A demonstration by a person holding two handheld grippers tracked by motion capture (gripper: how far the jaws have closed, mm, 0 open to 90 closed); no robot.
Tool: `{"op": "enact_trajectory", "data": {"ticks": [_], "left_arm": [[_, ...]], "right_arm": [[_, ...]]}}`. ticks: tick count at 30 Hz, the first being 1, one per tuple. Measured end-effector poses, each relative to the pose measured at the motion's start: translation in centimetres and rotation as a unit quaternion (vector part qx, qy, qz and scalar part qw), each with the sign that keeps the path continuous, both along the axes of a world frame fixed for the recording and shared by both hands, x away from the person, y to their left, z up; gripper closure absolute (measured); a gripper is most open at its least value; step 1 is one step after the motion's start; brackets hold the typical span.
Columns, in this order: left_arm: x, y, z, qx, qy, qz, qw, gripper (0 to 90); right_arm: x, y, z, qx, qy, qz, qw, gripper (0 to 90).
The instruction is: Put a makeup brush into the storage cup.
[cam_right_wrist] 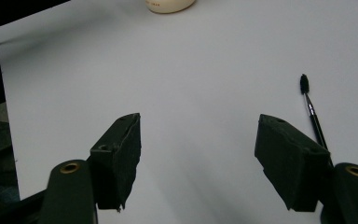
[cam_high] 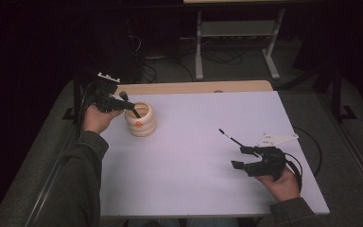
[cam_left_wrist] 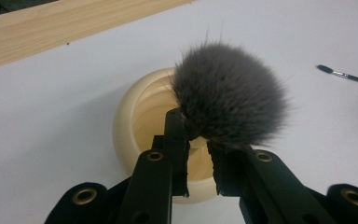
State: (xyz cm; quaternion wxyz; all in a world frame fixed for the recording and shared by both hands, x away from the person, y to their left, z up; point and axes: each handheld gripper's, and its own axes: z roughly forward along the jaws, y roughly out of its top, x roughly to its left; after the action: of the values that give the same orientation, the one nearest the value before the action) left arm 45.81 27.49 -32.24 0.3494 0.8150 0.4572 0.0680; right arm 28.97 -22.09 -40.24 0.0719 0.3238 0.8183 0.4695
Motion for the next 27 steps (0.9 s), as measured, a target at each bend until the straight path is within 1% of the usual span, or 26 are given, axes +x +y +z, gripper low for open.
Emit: {"op": "enact_trajectory", "data": {"ticks": [2,6,8,9,11,12,15,17,19,21,27], "left_arm": [[0.0,0.0,0.0,-0.003,0.001,0.0,1.0,77.4],[0.0,-0.1,-0.2,0.001,0.005,0.001,1.0,76.9],[0.0,-0.2,-0.3,0.01,0.005,0.002,0.9999,76.6],[0.0,-0.3,-0.3,0.019,0.005,0.003,0.9998,76.3],[0.0,-0.2,-0.3,0.024,0.006,0.006,0.9997,69.6],[0.0,-0.2,-0.3,0.021,0.005,0.004,0.9998,68.4],[-0.2,-0.1,0.0,0.023,-0.002,0.007,0.9997,66.6],[-0.3,0.1,0.2,0.033,-0.002,0.009,0.9994,64.9],[-0.4,0.3,0.3,0.038,-0.002,0.01,0.9992,63.6],[-0.6,0.5,0.4,0.032,-0.005,0.015,0.9994,62.4],[-1.4,1.2,0.6,0.028,-0.011,0.013,0.9995,58.5]], "right_arm": [[0.0,0.0,0.0,0.0,0.0,0.0,1.0,30.3],[0.0,0.0,0.0,0.0,0.0,0.0,1.0,30.2],[0.0,0.0,0.0,0.0,0.001,-0.001,1.0,30.3],[0.0,0.0,0.0,0.001,0.001,0.0,1.0,30.3],[0.0,-0.1,0.0,0.001,0.001,0.001,1.0,30.4],[0.0,0.0,0.1,0.002,0.001,0.0,1.0,30.4],[0.0,0.0,0.1,0.003,0.001,0.0,1.0,30.4],[0.0,0.0,0.1,0.002,0.0,0.0,1.0,30.4],[0.0,0.0,0.1,0.002,-0.001,0.001,1.0,30.3],[0.0,0.0,0.1,0.002,-0.001,0.001,1.0,30.3],[0.0,0.0,0.0,0.004,0.0,0.0,1.0,30.3]]}}
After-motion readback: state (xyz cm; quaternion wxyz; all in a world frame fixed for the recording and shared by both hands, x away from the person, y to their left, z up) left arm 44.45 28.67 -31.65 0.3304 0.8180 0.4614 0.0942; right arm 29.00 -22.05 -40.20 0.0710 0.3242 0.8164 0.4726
